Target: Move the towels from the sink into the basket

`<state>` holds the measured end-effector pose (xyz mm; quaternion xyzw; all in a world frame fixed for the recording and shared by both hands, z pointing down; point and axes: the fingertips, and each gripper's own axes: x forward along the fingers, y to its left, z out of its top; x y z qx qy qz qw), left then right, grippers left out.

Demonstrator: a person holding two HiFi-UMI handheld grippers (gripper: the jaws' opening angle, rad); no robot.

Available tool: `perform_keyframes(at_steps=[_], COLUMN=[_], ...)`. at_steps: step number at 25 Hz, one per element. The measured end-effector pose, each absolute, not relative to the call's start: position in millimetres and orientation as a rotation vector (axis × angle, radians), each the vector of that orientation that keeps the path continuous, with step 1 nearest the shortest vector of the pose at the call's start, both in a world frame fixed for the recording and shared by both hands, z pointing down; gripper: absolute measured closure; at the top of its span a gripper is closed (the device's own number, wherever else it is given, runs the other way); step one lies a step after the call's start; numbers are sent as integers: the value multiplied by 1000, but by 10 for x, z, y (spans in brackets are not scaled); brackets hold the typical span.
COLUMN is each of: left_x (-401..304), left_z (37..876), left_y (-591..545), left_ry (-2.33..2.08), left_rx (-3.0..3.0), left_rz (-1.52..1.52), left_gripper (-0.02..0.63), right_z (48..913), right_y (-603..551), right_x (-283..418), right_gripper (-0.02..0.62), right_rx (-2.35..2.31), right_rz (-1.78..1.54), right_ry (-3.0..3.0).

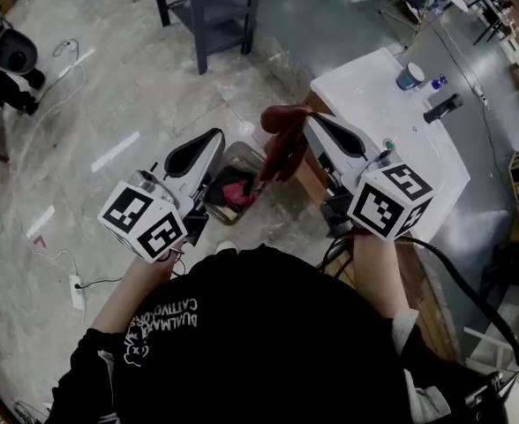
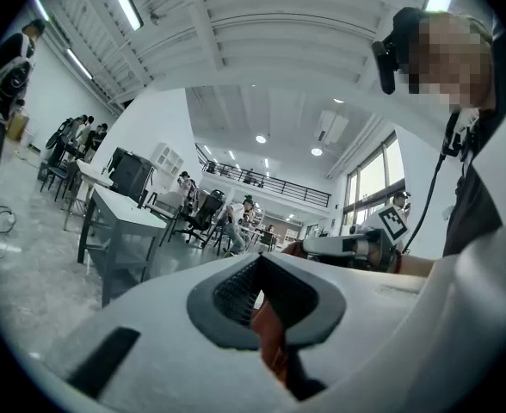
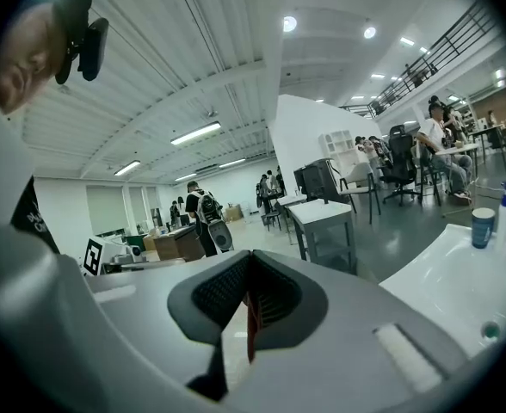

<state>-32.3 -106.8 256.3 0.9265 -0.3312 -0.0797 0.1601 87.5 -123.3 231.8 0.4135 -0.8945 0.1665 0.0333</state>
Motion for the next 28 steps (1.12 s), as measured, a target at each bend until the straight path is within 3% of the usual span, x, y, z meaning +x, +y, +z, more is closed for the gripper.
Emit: perform_keyframes(at_steps=[14,21,28], left_x=[-232,-261,-245], left_z=[2996,3666,4574], left_y=[-1492,-2055,-2300], left_ry=[-741,-933,-1029], left_rx=[2592,2529,2388], left_rz=[-342,-120,34], left_gripper=[607,606,606], right_z=[2913,3680,4724], right_y=[-1841,-2423,-2861], right_x=[575,345,232], right_gripper=[578,578,578], right_rx=[1095,923,694], right_rz=[724,618,795], right_ry=[-2717,-2562,-2436])
